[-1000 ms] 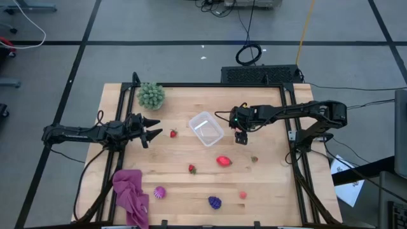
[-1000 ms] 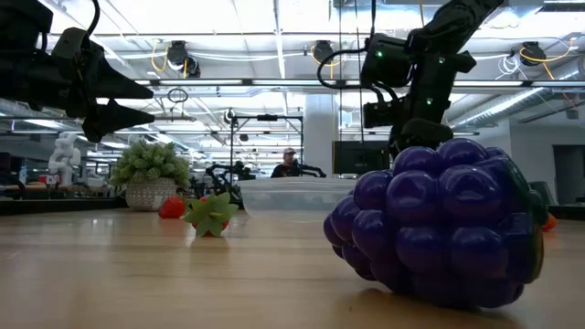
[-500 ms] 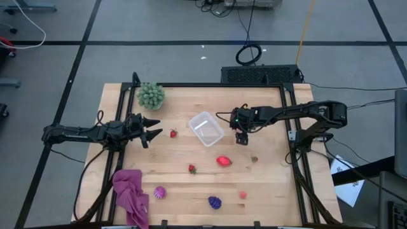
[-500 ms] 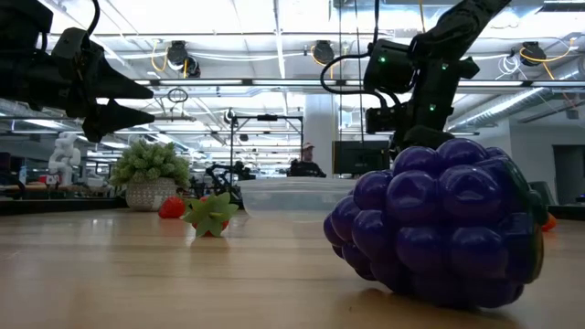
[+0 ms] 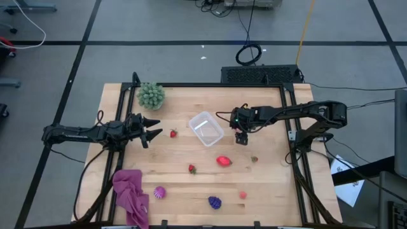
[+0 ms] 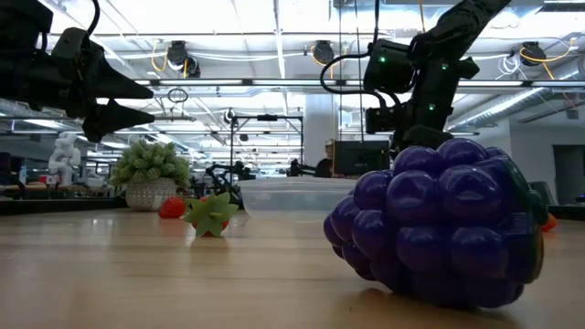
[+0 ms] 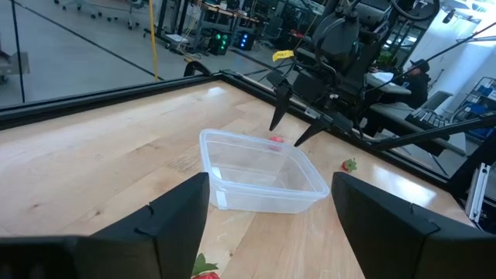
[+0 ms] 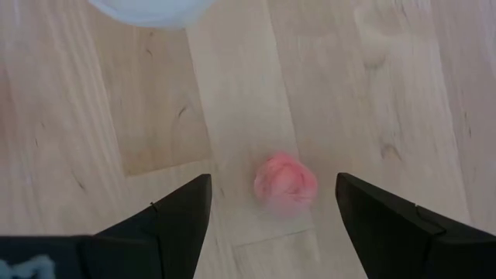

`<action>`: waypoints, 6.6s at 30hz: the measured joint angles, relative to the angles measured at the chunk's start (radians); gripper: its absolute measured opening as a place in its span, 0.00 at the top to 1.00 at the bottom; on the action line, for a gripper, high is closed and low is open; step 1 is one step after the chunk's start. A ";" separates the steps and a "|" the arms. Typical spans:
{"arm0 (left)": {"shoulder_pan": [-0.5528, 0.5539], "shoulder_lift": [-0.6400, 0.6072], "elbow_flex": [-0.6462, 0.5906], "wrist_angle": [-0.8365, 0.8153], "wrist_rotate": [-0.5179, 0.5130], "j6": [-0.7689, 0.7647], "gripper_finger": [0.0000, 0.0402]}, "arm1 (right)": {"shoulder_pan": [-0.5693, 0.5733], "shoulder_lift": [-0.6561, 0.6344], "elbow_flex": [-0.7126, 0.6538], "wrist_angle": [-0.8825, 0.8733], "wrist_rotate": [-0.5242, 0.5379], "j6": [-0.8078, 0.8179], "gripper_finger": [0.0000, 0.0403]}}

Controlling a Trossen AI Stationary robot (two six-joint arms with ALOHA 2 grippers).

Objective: Pick and placing Produce into tupperware
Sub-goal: Put the top peach into the transparent bin, then put the left strawberry into the transparent bin

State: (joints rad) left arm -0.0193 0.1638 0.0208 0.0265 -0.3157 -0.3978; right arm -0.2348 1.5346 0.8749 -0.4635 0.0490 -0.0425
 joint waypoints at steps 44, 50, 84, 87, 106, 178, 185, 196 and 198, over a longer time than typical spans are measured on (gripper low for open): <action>0.000 0.000 0.000 0.000 0.002 0.010 0.32 | -0.027 0.062 -0.002 -0.020 -0.020 -0.022 0.45; 0.000 0.000 0.000 0.000 0.002 0.010 0.32 | -0.027 0.062 -0.001 -0.012 -0.020 0.004 0.43; 0.000 0.000 0.000 0.000 0.001 0.008 0.32 | -0.027 0.061 0.000 0.029 -0.024 0.005 0.64; 0.000 0.000 0.000 0.000 0.001 0.008 0.32 | -0.027 0.061 0.000 0.027 -0.024 0.005 0.68; 0.000 0.000 0.000 0.000 0.001 0.008 0.32 | -0.027 0.060 0.001 0.026 -0.025 -0.001 0.75; 0.000 0.000 0.000 -0.001 0.000 0.028 0.32 | 0.103 0.360 0.450 -0.019 -0.080 -0.183 0.65; 0.000 0.000 0.000 -0.001 0.001 0.028 0.32 | 0.103 0.360 0.450 -0.019 -0.078 -0.187 0.57; 0.000 0.000 0.000 -0.001 0.001 0.029 0.32 | 0.113 0.351 0.656 -0.100 0.060 -0.326 0.55; 0.000 0.000 0.000 -0.001 0.001 0.022 0.32 | 0.122 0.350 0.724 -0.129 0.060 -0.341 0.55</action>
State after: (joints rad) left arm -0.0196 0.1638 0.0206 0.0256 -0.3147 -0.3753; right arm -0.1124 1.8848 1.5993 -0.5926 0.1085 -0.3832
